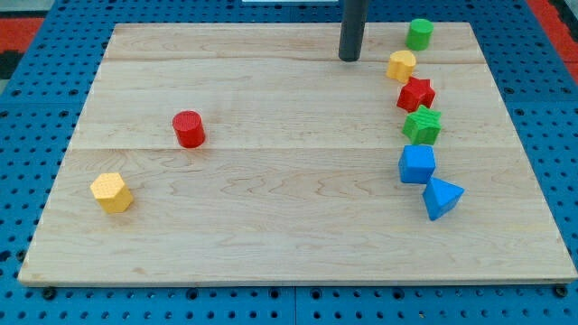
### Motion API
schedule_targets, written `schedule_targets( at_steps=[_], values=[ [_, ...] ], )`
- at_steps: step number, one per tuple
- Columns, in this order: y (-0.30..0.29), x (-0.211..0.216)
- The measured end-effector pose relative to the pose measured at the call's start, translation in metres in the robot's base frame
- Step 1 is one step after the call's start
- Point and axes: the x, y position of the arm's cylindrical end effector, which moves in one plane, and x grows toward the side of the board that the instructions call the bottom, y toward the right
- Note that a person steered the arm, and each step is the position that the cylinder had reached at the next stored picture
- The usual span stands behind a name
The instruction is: Nudge the yellow heart right a bit
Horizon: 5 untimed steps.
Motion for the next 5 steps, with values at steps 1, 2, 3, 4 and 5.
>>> schedule_targets(
  at_steps=[1, 2, 3, 4, 5],
  values=[
    [0.017, 0.020],
    [0.054, 0.020],
    [0.065, 0.020],
    [0.062, 0.020],
    [0.014, 0.041]
  ],
)
